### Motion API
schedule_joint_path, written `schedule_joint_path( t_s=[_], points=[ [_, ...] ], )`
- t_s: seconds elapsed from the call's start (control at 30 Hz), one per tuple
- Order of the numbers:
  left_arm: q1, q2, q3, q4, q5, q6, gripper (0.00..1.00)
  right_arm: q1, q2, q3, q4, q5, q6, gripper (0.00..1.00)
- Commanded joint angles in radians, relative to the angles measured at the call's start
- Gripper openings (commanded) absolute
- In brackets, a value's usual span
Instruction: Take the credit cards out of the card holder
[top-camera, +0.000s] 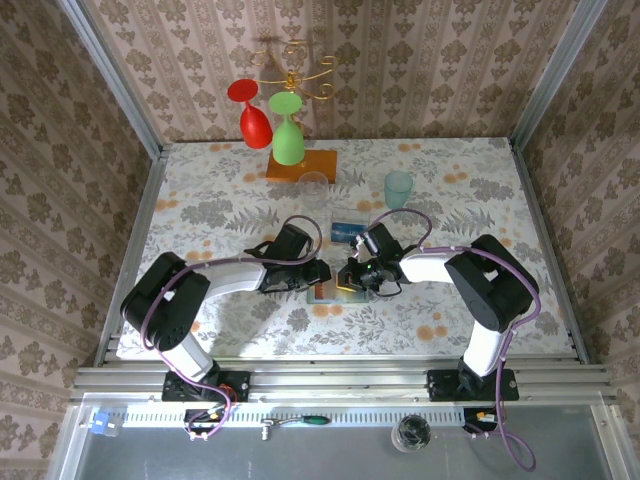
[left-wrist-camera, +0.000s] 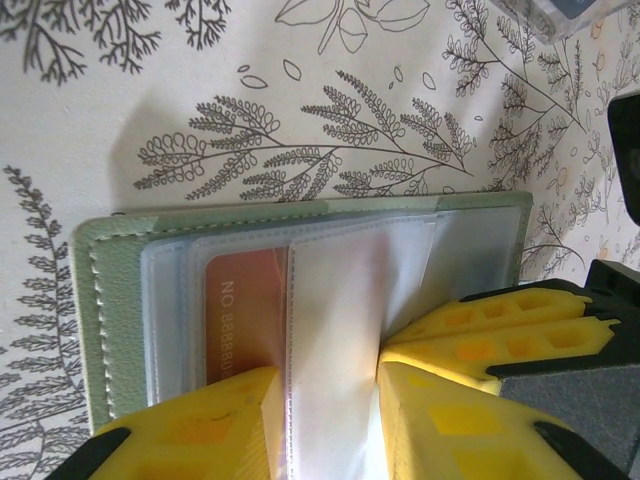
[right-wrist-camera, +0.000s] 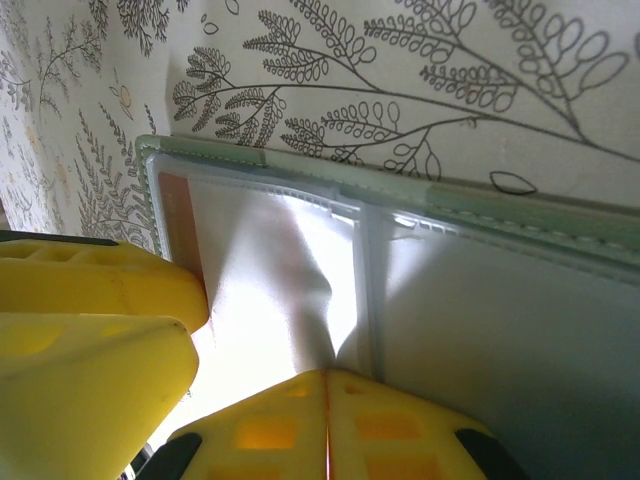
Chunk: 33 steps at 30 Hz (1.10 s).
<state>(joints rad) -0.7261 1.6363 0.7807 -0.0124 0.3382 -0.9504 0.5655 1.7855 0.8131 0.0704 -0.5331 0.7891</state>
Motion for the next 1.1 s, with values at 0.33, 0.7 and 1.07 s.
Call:
schedule_joint_path(
  t_s=[0.33, 0.7, 1.07],
  points=[
    [-0.01, 0.034, 0.026, -0.032, -0.035, -0.031, 0.34, -0.016, -0.011, -0.04, -0.022, 0.012, 0.01, 0.08],
    [-0.016, 0.062, 0.035, 0.025, 0.005, -0.049, 0.28, -0.016, -0.016, -0.048, -0.009, 0.004, 0.02, 0.08],
    [-0.02, 0.036, 0.03, 0.056, 0.024, -0.056, 0.19, -0.016, -0.021, -0.048, -0.012, 0.001, 0.022, 0.08]
  ],
)
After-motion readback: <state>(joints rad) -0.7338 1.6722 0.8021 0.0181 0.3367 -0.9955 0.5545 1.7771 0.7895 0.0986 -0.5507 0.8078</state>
